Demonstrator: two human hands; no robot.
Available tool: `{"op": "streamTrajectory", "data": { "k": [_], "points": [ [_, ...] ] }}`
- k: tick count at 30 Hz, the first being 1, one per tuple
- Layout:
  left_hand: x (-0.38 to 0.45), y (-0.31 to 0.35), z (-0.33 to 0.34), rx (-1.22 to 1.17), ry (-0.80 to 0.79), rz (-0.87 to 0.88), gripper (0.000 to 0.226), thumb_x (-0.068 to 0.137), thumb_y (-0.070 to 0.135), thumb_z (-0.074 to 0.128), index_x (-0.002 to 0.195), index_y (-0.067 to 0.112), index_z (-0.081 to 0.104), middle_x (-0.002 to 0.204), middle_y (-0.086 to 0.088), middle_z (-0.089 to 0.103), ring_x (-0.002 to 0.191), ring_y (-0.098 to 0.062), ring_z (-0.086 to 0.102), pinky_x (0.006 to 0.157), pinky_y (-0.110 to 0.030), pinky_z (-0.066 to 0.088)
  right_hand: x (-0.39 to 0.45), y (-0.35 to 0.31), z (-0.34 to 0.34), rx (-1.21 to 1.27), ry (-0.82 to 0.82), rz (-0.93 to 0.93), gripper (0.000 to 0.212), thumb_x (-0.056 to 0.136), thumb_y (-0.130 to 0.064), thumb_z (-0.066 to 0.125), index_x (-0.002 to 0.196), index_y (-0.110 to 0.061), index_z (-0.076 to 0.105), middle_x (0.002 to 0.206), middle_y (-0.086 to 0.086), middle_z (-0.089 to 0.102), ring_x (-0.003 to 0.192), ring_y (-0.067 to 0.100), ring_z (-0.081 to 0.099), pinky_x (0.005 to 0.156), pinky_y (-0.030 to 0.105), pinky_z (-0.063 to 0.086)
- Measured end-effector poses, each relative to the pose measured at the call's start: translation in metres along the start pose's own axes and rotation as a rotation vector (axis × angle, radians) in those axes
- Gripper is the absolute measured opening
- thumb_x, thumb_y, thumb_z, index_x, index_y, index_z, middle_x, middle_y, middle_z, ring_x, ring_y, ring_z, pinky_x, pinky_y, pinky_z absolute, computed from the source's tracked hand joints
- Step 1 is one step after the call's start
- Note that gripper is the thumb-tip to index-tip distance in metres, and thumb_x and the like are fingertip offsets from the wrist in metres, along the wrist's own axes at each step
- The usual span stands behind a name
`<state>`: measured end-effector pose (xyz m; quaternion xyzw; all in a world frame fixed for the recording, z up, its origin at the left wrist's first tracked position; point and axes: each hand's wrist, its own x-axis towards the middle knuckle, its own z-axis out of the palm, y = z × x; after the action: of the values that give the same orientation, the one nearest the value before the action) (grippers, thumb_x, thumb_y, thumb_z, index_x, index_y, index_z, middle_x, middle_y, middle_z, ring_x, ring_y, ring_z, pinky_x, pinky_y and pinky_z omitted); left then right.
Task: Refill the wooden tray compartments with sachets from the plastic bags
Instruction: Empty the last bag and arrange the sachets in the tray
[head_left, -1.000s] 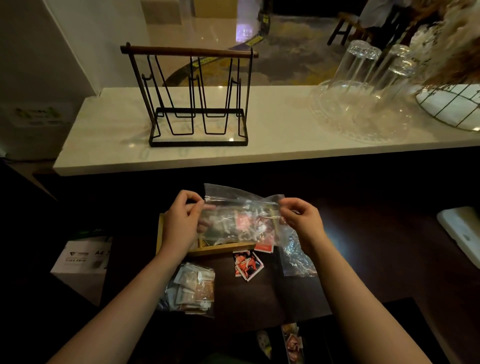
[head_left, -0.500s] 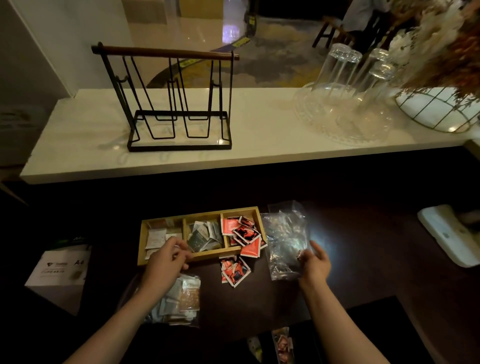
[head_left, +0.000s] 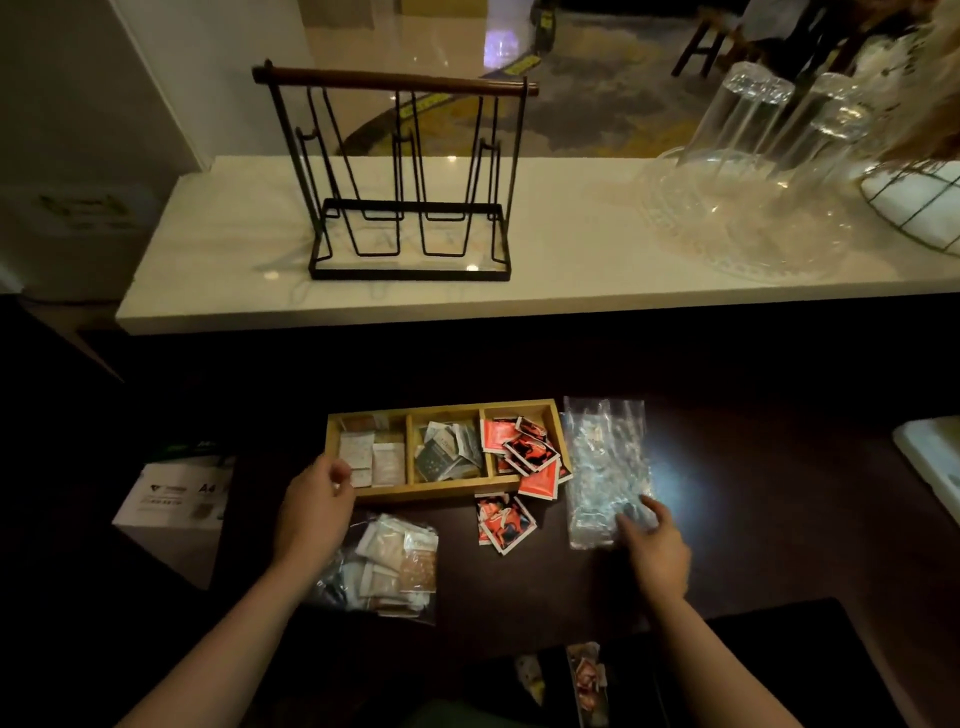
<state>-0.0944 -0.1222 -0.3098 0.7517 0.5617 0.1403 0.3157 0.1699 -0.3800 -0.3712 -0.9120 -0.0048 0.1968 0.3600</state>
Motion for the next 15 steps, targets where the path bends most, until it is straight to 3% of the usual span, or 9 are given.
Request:
{"op": "streamTrajectory", "data": {
  "k": [4, 8, 11, 13, 15],
  "points": [
    [0.005, -0.034, -0.011, 0.179, 0.006, -0.154, 0.016, 0.089, 0.018, 0.055, 0.103, 0.011, 0.058, 0.112, -0.013, 0.058, 0.102, -0.03, 0.055, 0.08, -0.041, 0.048, -0.02, -0.03, -0.006, -0.036, 0.217, -0.05, 0.034, 0.089, -0.041, 0.054, 0.121, -0.029, 0.051, 0.093, 0.019, 0.066, 0.094, 0.042, 0.062, 0.076, 0.041, 0.044],
    [-0.002, -0.057, -0.019, 0.183, -0.196, -0.329, 0.025, 0.095, 0.033, 0.047, 0.103, 0.012, 0.057, 0.11, -0.013, 0.061, 0.093, -0.029, 0.058, 0.075, -0.033, 0.045, -0.035, -0.053, -0.002, 0.001, 0.29, -0.136, 0.029, 0.092, -0.035, 0.05, 0.119, -0.026, 0.051, 0.076, 0.009, 0.06, 0.083, 0.038, 0.062, 0.073, 0.04, 0.042],
    [-0.012, -0.062, -0.015, 0.073, -0.392, -0.399, 0.032, 0.093, 0.046, 0.047, 0.098, 0.015, 0.053, 0.102, -0.011, 0.065, 0.083, -0.026, 0.062, 0.062, -0.03, 0.046, -0.046, -0.066, 0.008, 0.06, 0.236, -0.296, 0.024, 0.093, -0.027, 0.053, 0.116, -0.022, 0.052, 0.068, 0.006, 0.055, 0.068, 0.031, 0.059, 0.062, 0.034, 0.038],
    [-0.018, -0.063, -0.012, -0.049, -0.393, -0.465, 0.032, 0.091, 0.043, 0.053, 0.099, 0.012, 0.051, 0.094, -0.012, 0.065, 0.073, -0.026, 0.065, 0.049, -0.029, 0.048, -0.059, -0.075, 0.021, 0.056, 0.121, -0.437, 0.019, 0.093, -0.021, 0.055, 0.112, -0.016, 0.054, 0.06, 0.0, 0.05, 0.054, 0.019, 0.051, 0.05, 0.03, 0.036],
    [-0.023, -0.063, -0.01, -0.249, -0.342, -0.529, 0.034, 0.092, 0.038, 0.055, 0.099, 0.005, 0.054, 0.083, -0.01, 0.064, 0.06, -0.022, 0.062, 0.045, -0.029, 0.049, -0.072, -0.083, 0.038, 0.011, -0.045, -0.538, 0.018, 0.094, -0.017, 0.055, 0.111, -0.013, 0.056, 0.06, -0.004, 0.053, 0.05, 0.014, 0.05, 0.045, 0.032, 0.04]
  ]
}}
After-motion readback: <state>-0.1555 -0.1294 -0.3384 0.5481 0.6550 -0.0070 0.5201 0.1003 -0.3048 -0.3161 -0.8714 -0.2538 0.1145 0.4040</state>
